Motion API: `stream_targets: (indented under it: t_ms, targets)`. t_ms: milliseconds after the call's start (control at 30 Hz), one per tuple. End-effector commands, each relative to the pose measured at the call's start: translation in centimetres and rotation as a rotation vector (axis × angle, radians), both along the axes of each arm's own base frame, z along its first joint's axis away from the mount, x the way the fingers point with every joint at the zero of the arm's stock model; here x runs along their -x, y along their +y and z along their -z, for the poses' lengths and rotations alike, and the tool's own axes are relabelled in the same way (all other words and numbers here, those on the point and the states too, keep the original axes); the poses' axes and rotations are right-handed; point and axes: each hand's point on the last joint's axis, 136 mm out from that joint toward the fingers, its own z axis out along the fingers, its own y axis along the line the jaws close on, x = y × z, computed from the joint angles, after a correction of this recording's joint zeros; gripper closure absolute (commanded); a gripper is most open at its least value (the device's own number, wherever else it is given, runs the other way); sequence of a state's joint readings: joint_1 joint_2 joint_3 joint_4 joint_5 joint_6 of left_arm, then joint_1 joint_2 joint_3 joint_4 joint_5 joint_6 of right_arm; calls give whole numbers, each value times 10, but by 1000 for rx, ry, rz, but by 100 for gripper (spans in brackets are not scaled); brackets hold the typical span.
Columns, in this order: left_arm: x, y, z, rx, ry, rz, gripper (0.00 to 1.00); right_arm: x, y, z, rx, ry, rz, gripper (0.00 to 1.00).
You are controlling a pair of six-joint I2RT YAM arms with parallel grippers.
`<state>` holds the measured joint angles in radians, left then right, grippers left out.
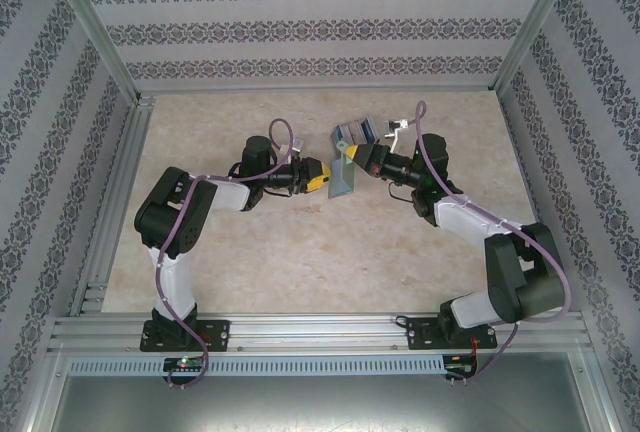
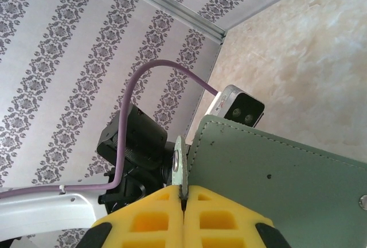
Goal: Put the credit cards into the card holder
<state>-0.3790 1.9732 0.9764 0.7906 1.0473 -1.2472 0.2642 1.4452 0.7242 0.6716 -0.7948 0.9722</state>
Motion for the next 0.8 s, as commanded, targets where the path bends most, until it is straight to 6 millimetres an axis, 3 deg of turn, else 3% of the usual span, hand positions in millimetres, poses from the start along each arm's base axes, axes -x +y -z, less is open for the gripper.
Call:
stream_targets:
  t_ms: [0, 200, 333, 600, 767]
  targets:
    - [-2, -1, -13, 35, -47, 18, 63, -4, 4, -29, -51, -93, -20, 100]
    - [-6, 19, 6, 6, -16, -34, 60, -4, 4, -46, -69, -120, -23, 100]
    - [-5, 20, 5, 47, -25, -27, 57, -7, 7, -48, -81, -116, -26, 100]
    - [-5, 17, -30, 147, -108, -8, 56, -11, 20, -50, -90, -116, -49, 100]
    - [-5, 17, -33, 152, -112, 3, 56, -12, 26, -55, -97, -122, -64, 100]
